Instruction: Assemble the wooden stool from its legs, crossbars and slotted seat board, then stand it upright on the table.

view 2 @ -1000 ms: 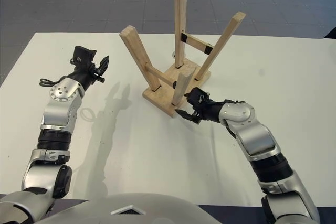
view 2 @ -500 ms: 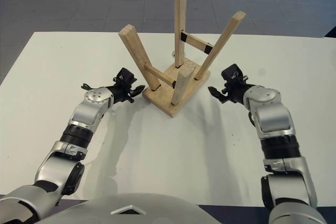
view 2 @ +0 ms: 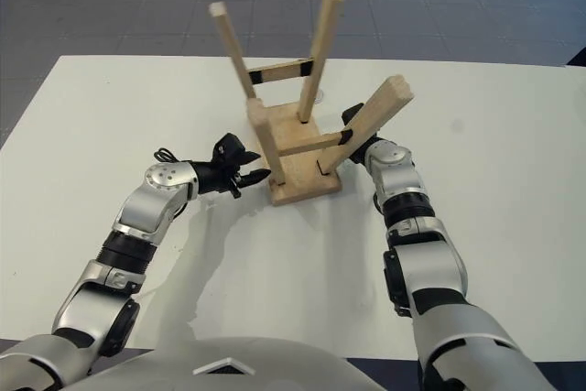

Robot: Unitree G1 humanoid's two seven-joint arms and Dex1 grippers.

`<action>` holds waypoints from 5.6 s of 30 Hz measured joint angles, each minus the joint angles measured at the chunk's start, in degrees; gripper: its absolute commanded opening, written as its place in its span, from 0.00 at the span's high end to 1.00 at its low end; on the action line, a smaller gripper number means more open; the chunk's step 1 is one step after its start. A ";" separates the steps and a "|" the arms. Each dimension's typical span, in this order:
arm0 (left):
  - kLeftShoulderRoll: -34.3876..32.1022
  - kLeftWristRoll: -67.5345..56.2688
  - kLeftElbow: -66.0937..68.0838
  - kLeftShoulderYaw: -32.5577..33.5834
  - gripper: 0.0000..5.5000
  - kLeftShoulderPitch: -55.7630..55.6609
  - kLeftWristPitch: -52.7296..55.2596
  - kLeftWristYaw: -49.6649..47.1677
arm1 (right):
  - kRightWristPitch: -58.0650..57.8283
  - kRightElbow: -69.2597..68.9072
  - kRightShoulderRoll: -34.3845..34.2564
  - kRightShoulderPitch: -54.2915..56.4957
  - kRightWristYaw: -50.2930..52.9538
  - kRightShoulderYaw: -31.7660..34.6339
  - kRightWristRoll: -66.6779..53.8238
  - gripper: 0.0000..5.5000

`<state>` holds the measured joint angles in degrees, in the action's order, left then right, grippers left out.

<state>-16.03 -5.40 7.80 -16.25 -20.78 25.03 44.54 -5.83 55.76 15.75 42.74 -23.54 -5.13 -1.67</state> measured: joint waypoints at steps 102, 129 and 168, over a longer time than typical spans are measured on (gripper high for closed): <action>-11.04 4.28 8.02 29.32 0.58 -1.89 -4.78 -29.56 | 9.40 -38.41 17.69 -22.07 -11.93 -5.85 1.48 0.33; -6.98 -0.03 0.03 19.88 0.58 3.81 5.33 -24.07 | -16.24 -40.00 13.31 -18.14 -9.25 1.96 -9.30 0.33; -6.89 3.55 38.55 10.52 0.58 -14.60 -22.63 2.11 | 11.42 -37.41 9.66 -24.21 -23.31 -7.03 3.55 0.33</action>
<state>-22.92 -1.85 46.35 -5.73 -35.38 2.40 46.65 5.59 18.34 25.41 18.53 -46.85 -12.16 1.88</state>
